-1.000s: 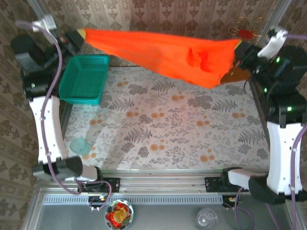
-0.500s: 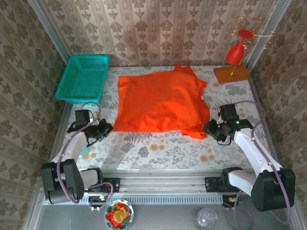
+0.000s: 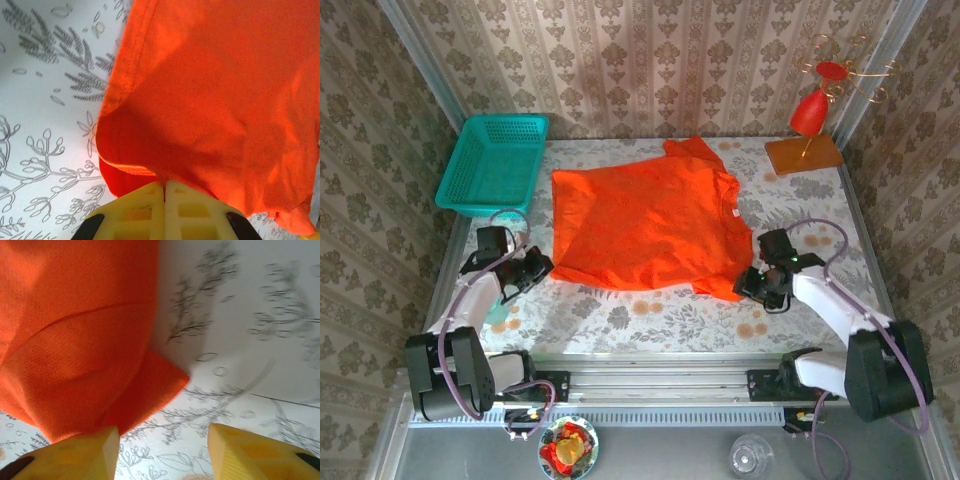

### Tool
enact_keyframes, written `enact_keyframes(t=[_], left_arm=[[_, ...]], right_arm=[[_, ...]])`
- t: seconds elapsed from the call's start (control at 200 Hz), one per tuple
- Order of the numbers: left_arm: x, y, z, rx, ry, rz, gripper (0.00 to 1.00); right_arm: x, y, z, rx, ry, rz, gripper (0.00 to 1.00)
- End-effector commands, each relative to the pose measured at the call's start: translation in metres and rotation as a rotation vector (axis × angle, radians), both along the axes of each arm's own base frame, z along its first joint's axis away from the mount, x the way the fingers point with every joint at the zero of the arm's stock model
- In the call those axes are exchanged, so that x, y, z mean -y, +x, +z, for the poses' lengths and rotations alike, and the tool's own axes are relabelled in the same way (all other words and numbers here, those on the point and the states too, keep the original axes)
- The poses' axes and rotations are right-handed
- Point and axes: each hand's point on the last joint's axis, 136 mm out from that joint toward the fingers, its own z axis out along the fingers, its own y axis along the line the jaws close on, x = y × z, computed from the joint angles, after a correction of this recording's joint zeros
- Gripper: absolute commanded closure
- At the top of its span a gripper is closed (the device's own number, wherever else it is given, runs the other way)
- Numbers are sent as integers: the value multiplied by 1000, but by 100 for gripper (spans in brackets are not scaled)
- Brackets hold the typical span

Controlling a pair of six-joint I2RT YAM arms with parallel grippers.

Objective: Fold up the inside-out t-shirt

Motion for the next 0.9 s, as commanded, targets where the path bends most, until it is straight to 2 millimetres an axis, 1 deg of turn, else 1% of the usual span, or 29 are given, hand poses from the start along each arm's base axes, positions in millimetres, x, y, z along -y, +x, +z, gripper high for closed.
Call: enact_keyframes(t=[0.0, 0.085, 0.115, 0.14, 0.155, 0.2, 0.27, 0.345, 0.405, 0.47, 0.495, 0.575, 0.635, 0.71, 0.765, 0.775, 0.795, 0.895], left_arm=[[-2, 13, 18, 62, 17, -19, 100], [-3, 20, 28, 85, 20, -16, 100], [-4, 23, 31, 93, 21, -13, 100], [-4, 25, 33, 99, 21, -13, 100], [-5, 27, 35, 104, 22, -14, 100], [-5, 33, 39, 111, 25, -16, 100], [-8, 42, 43, 122, 34, -14, 100], [-12, 53, 45, 131, 44, -11, 100], [-16, 61, 42, 125, 48, -5, 100], [-19, 67, 36, 109, 44, 1, 100], [-20, 69, 34, 102, 43, 2, 100], [-25, 71, 25, 74, 51, 10, 100], [-30, 70, 17, 48, 60, 31, 100], [-34, 71, 12, 31, 50, 51, 100], [-34, 71, 10, 28, 44, 52, 100], [-35, 71, 11, 29, 44, 52, 100], [-35, 71, 10, 28, 44, 52, 100], [-36, 71, 10, 22, 47, 50, 100]], right_arm=[[-26, 31, 6, 88, 46, 96, 43], [-36, 52, 11, 135, 65, 107, 41], [-36, 61, 13, 152, 61, 105, 41], [-37, 69, 20, 180, 57, 107, 41], [-36, 72, 16, 168, 46, 109, 41], [-35, 84, 21, 188, 18, 110, 39], [-26, 103, 28, 210, -37, 92, 34], [-15, 122, 31, 219, -67, 65, 33], [-4, 129, 29, 194, -91, 38, 32], [7, 130, 30, 161, -145, 23, 34], [11, 124, 29, 134, -167, 29, 35], [12, 110, 31, 122, -168, 51, 39], [11, 94, 28, 107, -151, 67, 43], [8, 69, 25, 76, -119, 85, 48], [3, 50, 20, 48, -99, 107, 52], [2, 48, 24, 62, -93, 111, 53], [-1, 42, 26, 64, -85, 120, 54], [-12, 15, 23, 27, -57, 154, 57]])
